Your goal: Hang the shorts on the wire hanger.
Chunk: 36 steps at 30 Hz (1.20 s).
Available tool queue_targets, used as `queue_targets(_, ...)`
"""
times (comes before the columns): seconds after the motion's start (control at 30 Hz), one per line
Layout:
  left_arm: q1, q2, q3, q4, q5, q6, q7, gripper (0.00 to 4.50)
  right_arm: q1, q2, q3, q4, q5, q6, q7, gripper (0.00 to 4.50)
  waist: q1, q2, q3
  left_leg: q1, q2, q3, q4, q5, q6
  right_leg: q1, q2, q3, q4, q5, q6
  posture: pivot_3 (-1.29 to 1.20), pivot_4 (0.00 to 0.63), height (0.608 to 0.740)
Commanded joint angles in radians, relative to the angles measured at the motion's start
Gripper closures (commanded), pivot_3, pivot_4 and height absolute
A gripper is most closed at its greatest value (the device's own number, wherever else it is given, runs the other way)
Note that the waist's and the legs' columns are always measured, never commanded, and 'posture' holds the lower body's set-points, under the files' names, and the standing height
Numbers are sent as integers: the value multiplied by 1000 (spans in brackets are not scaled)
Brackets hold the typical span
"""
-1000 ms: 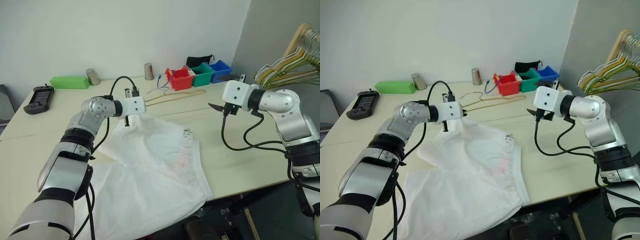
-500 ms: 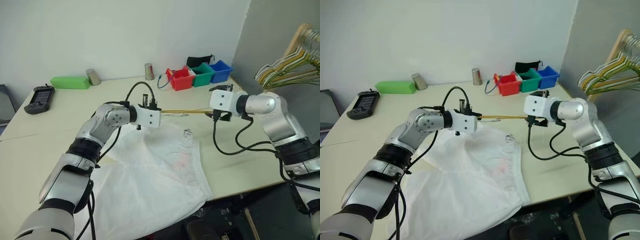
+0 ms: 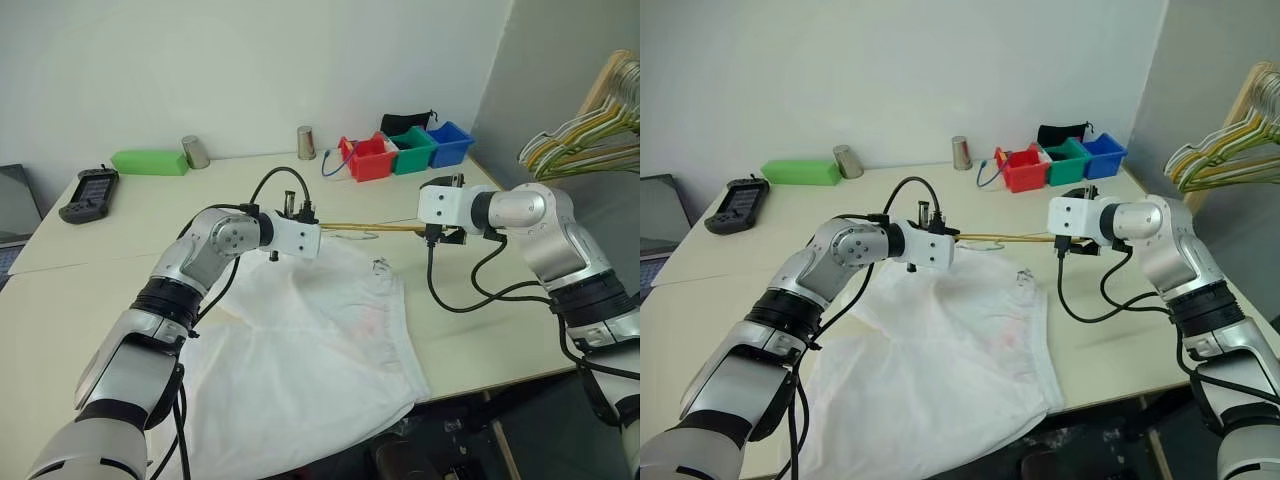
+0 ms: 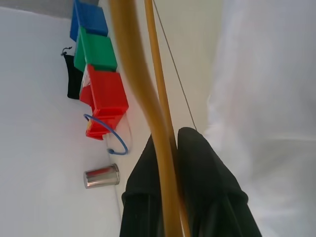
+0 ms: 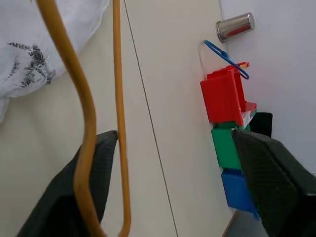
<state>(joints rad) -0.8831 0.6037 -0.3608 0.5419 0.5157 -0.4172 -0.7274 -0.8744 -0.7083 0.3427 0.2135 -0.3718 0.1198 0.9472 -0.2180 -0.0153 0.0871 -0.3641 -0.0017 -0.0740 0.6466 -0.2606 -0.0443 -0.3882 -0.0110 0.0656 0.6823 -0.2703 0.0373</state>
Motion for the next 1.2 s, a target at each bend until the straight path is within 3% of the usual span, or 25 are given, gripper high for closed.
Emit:
queue_targets(0.03, -20, 2, -1, -39, 9, 6, 14, 4445, -38, -27, -2, -16, -37, -18, 3, 1638, 0, 0, 0, 0, 0, 0, 0, 0, 0, 0, 0, 0, 0, 0, 0, -151, 28, 740)
queue_targets(0.1, -22, 2, -3, -41, 15, 13, 12, 4445, -43, -38, 9, -16, -63, -40, -2, 1838, 0, 0, 0, 0, -1, 0, 0, 0, 0, 0, -1, 0, 0, 0, 1, -151, 28, 740)
queue_targets(0.13, -22, 1, -4, -41, 17, 16, 12, 4445, -45, -42, 15, -16, -73, -51, -4, 2240, 0, 0, 0, 0, -3, 0, 0, 0, 0, 0, -3, 0, 0, 0, 2, -151, 28, 740)
queue_targets(0.43, -25, -8, -11, -53, 25, 45, 12, 4445, -48, -47, 19, -11, -106, -85, 9, 4343, 0, 0, 0, 0, -5, 0, 0, 0, 0, 1, -8, 0, 0, -1, 6, -148, 22, 740)
queue_targets(0.67, -21, -10, -12, -61, 17, 33, 10, 4445, -43, -41, 14, -14, -104, -78, 20, 4428, 0, 0, 0, 0, -5, 0, 0, 0, 0, 1, -8, 0, 0, -1, 6, -144, 18, 740)
queue_targets(0.73, -13, -16, 2, -67, -21, 19, -2, 3826, -37, -37, 13, -21, -98, -72, 25, 4500, 0, 0, 0, 0, -5, 0, 0, 0, 0, 1, -8, 0, 0, -1, 6, -143, 16, 740)
queue_targets(0.87, 23, -32, 65, -100, -147, 13, -20, 3010, -16, -32, 6, -36, -79, -50, 42, 4500, 0, 0, 0, 0, -4, 0, 0, 0, 0, 1, -9, 0, 0, -1, 6, -144, 12, 740)
queue_targets(1.2, 109, 44, 195, -202, -432, -39, -136, 870, 52, -6, -53, -61, 60, 125, 123, 4500, 3, 0, 0, 0, -4, -1, 0, 0, 0, 1, -10, 0, 0, -1, 7, -125, 21, 740)
